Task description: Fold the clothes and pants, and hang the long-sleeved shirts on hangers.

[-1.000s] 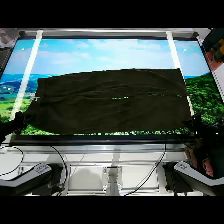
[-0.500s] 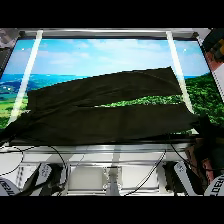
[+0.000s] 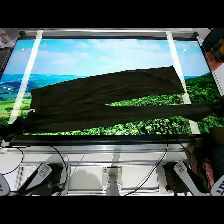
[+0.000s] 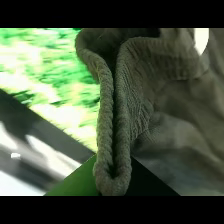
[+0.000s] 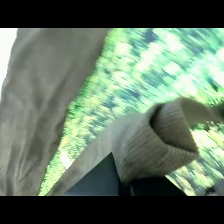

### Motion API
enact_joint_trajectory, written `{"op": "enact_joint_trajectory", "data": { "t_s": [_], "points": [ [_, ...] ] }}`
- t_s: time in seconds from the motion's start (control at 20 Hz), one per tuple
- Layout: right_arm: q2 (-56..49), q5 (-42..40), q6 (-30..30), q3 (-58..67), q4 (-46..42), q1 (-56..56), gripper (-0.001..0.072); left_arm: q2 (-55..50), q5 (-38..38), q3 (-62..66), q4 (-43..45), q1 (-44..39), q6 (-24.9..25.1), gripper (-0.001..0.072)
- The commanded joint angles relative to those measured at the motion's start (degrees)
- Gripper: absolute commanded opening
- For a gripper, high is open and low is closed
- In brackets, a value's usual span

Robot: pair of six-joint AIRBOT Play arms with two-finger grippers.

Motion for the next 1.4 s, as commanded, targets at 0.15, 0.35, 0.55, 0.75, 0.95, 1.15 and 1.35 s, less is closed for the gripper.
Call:
{"op": "enact_joint_trajectory", "data": {
  "t_s": [0.15,0.35,0.55,0.75,0.95,1.15,1.35],
  "points": [
    [-16.63,-4.44,7.65,20.46,-1.79,15.45,0.0019,-7.08,-3.56,12.28,-8.98,-2.54,-4.63,0.0049],
    [-27.39,-8.72,14.51,29.99,-2.91,19.98,0.0019,-11.32,-3.54,19.15,-9.01,-5.16,-8.94,0.0049],
    [-34.1,-12.22,20.48,35.65,-3.15,22.18,0.0019,-18.67,-2.29,25.11,-9.22,-9.42,-13.53,0.0049],
    [-36.87,-15.56,25.99,36.68,-4.76,22.93,0.0018,-26.16,0.92,30.14,-18.49,-12.35,-14.62,0.0049],
    [-36.98,-15.19,27.87,37.53,-6.97,23.76,0.0018,-29.59,3.98,32.79,-26.01,-13.97,-14.6,0.0049],
    [-38.21,-17.62,31.36,37.57,-9.66,25.11,0.0018,-29.57,9.94,33.09,-31.93,-14.43,-14.58,0.005],
    [-40.54,-18.86,35.15,38.99,-10.23,25.38,0.0018,-29.59,13.25,33.09,-32.39,-14.62,-14.6,0.005]
  ]
}}
